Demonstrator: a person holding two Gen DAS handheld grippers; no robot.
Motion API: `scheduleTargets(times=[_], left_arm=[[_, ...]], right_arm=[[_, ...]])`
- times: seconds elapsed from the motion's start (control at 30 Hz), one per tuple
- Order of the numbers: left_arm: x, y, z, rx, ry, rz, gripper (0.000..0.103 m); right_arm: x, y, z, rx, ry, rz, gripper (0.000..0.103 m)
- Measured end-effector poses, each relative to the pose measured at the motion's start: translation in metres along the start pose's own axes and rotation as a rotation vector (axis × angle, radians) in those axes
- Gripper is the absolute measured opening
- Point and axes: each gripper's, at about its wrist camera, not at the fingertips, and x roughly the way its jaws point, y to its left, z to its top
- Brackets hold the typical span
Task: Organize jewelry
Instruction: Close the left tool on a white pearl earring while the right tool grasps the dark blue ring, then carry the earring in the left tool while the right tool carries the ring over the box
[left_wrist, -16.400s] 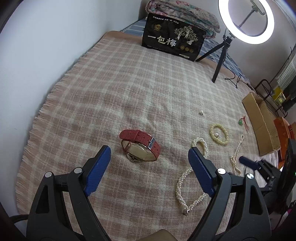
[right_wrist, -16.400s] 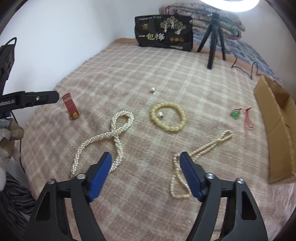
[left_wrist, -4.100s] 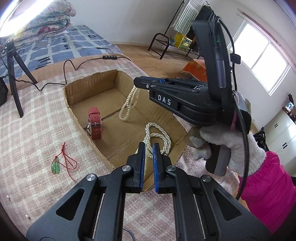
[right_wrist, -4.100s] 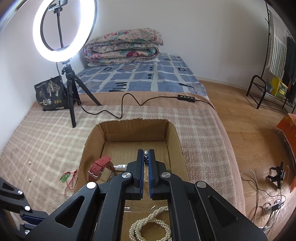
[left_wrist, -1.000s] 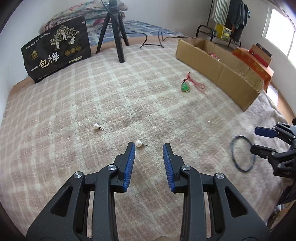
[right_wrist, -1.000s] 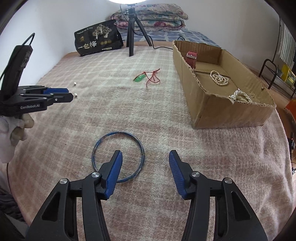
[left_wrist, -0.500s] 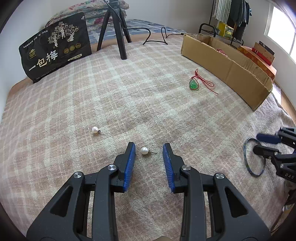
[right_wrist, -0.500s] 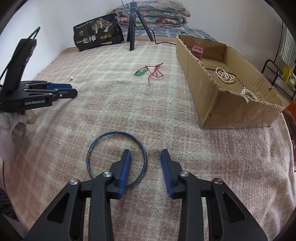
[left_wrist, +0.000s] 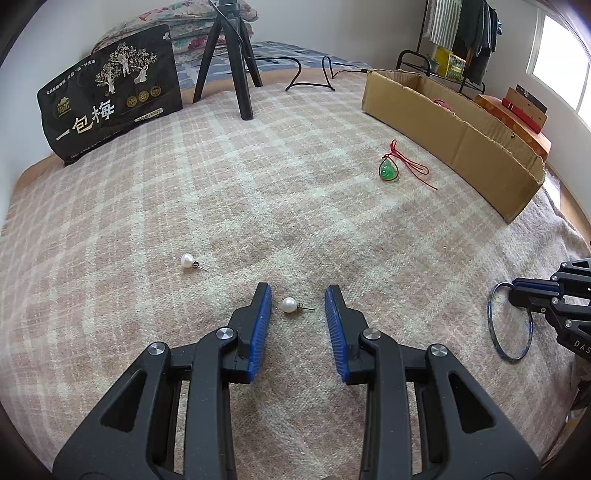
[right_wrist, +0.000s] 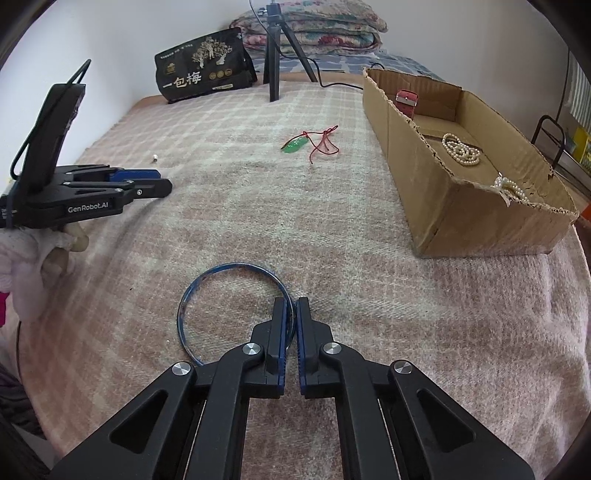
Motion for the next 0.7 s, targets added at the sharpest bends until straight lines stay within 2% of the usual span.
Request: scheduleTargets(times=[0.07,0.17,0.7], left_arm=[[0.000,0.000,-0.001,0.003,-0.002,0.001,0.029],[-0.001,-0.002,-0.001,0.013,-0.004,0.005,0.018],[-0.014,-0.006,-0.002,0.020,-0.027,0.030,0.016]], right_arm=[[0.000,0.000,0.000,-0.005,-0.001,-0.003,0.003],[0.000,0.001,0.000,-0.009,-0.003,-0.007,0.003],[-0.018,0.005,0.006,-0.026,-0.049,-0.014,0.003]])
